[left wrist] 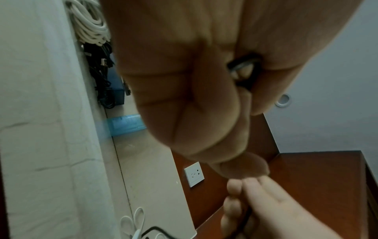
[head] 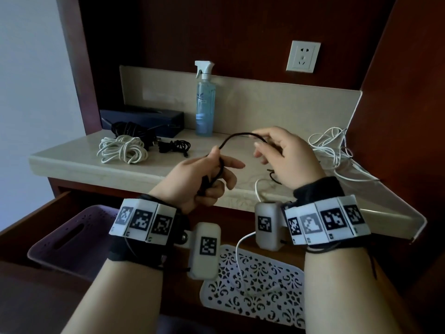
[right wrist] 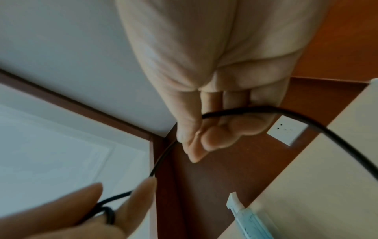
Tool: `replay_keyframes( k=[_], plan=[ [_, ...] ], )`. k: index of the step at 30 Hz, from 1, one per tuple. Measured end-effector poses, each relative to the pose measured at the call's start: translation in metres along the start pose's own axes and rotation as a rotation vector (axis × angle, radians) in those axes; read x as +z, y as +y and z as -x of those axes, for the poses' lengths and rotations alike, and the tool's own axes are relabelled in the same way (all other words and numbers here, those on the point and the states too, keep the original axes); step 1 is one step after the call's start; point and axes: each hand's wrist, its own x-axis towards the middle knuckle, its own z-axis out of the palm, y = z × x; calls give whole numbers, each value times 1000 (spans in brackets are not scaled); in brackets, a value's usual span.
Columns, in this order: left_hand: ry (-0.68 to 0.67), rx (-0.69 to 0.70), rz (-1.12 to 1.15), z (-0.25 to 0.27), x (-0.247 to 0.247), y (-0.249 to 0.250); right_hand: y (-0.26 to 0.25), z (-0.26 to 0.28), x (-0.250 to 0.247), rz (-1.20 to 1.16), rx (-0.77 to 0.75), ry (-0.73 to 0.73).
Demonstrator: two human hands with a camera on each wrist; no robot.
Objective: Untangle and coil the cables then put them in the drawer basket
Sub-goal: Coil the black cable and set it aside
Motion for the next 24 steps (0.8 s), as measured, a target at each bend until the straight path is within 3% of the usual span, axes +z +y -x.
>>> replay_keyframes(
  k=[11, 14, 17, 20, 24],
  plan=[
    [172, 76, 216, -12, -7, -4, -8, 15, 6, 151, -58, 4],
    [224, 101, 231, -17, -6, -1, -8, 16, 9, 121, -18, -51],
    [184, 129, 314, -29, -7, 11, -11, 7, 4, 135, 6, -140],
    [81, 161, 428, -45, -4, 31, 3, -19, -14, 201, 122, -227],
    [67, 201, 466, -71, 7, 52, 39, -62, -34, 613, 377, -466]
  ],
)
